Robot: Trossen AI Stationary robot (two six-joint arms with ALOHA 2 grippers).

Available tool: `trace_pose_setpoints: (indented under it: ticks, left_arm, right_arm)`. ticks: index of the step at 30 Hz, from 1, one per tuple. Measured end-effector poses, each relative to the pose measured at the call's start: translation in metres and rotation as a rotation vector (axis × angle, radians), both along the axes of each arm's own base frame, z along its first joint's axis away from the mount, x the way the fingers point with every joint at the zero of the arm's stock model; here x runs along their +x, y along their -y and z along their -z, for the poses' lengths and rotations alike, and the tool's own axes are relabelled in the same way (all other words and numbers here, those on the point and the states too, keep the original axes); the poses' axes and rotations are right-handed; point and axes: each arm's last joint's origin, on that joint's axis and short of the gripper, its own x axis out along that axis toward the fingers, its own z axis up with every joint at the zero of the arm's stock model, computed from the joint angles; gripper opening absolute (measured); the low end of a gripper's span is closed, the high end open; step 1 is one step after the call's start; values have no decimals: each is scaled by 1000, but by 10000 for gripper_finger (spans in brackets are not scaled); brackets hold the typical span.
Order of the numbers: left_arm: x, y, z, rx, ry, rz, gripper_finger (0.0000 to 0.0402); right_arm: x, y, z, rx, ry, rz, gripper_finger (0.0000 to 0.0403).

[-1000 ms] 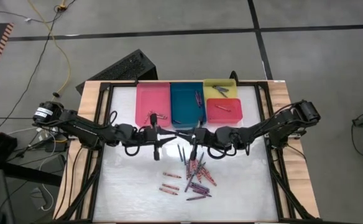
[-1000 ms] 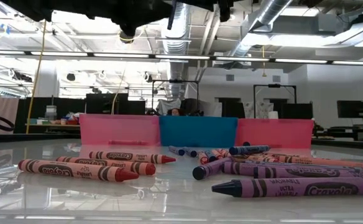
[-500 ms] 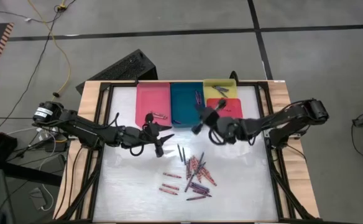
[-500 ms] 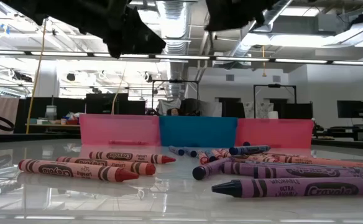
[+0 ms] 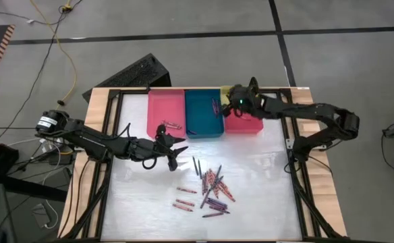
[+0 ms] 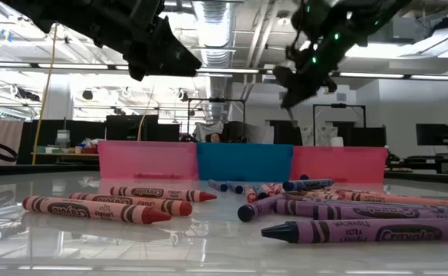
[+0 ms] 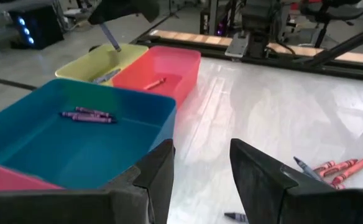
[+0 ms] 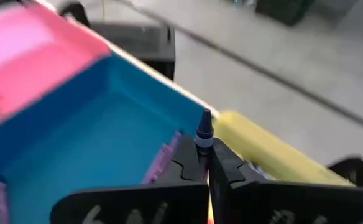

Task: Sort crayons
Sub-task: Put the blue crayon into the yellow bin

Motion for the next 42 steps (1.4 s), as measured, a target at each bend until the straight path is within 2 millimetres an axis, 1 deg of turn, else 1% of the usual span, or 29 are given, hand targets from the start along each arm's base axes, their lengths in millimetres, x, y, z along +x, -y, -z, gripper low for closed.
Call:
trace_pose_setpoints:
  ticks: [2,7,12,18,23,28,32,35,38,42]
  left_arm:
    - [0,0,0,-14,5,1,146]
    - [0,0,0,-38,14,7,146]
    - [0,1,0,-40,14,9,146]
    - [0,1,0,-45,9,16,146]
    - [0,1,2,-41,-12,16,146]
    - [0,1,2,-40,-12,16,146]
    - [0,1,3,-23,-26,33,146]
    - [0,3,5,4,-64,116,146]
    - [-1,7,8,33,-106,224,146]
    - [-2,13,11,114,-158,337,146]
  right_arm:
    - [-6,15,6,33,-21,30,5]
    - [-15,42,18,75,-50,92,5]
    - [-18,65,42,138,-113,142,5]
    - [-19,82,68,192,-186,192,7]
    - [-22,91,78,213,-210,218,17]
    - [-24,93,79,237,-210,173,38]
    - [-24,92,80,250,-209,160,75]
    - [-23,90,78,241,-218,136,104]
    - [-22,85,67,206,-212,103,125]
    - [-22,75,34,152,-136,63,141]
